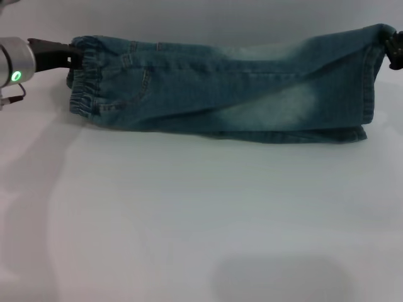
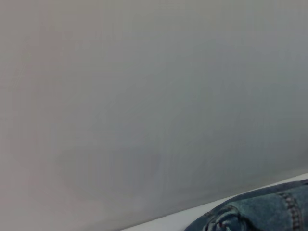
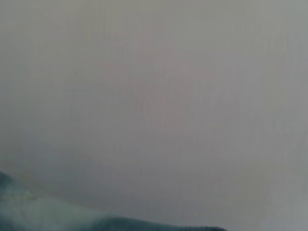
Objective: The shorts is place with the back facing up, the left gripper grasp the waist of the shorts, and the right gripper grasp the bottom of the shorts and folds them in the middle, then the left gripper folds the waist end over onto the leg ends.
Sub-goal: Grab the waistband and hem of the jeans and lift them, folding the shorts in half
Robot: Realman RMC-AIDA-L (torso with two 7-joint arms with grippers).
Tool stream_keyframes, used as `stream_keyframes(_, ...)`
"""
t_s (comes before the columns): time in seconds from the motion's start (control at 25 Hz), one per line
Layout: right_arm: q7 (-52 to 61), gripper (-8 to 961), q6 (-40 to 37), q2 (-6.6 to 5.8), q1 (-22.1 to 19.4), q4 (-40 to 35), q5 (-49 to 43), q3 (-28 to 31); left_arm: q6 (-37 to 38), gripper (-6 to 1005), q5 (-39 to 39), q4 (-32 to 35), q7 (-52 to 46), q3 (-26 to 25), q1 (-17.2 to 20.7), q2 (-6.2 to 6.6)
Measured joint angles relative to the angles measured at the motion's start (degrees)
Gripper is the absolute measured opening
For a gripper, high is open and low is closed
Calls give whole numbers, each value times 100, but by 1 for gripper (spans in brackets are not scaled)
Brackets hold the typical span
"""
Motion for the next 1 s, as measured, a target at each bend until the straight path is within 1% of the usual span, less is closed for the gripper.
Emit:
stream_keyframes(0.24,-10,47,233,3,84,107,-21,-32,-327,130,-2,-142,-12,305,-101,-8)
stream_keyframes(0.6,-122,53,560,25,119,223,0,-129,-486,145,-8,-426,-44,323,-294,-9)
stream_keyframes(0.92,-147,58,1191,30,288,533,1,-451,-554,158,39,-530,-13,372,-383,-9)
stream_keyframes(0.96,-147,98,1246,30,294,546,-1,-505,-563,160,43,-532,-13,387,-383,-9)
stream_keyframes(1.0,-147,138,1297,29,293,550,-1,-540,-587,204,48,-533,-14,407,-384,-9)
